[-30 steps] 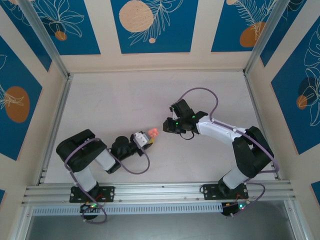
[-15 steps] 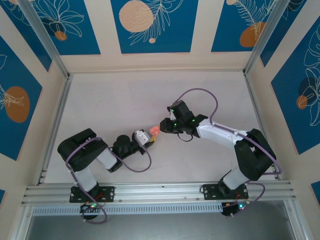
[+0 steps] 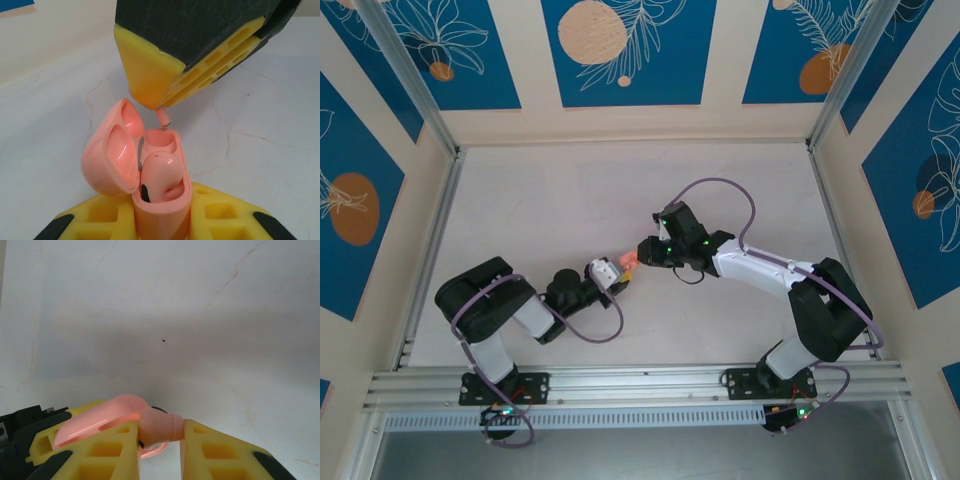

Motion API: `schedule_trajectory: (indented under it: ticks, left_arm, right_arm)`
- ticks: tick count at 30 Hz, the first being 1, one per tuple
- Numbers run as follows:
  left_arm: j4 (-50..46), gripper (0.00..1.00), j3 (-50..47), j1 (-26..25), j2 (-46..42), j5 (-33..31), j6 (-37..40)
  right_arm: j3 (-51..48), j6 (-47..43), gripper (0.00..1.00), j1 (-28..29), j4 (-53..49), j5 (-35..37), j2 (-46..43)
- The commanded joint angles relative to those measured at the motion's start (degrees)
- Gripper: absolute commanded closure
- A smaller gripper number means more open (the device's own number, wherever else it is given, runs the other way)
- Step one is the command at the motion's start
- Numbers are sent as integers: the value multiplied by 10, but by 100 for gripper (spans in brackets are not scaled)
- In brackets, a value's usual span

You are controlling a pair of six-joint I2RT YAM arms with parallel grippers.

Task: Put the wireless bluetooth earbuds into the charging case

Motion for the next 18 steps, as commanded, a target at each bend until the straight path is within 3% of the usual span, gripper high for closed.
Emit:
schedule_trajectory:
  ticks: [1, 18]
  left_arm:
    - [22, 78, 14, -7, -21, 3, -16]
    - [22, 78, 22, -7, -44, -6, -26]
  right_arm:
    - [-4, 6, 76, 5, 12, -3, -7]
    - [-28, -6, 72, 11, 43, -22, -33]
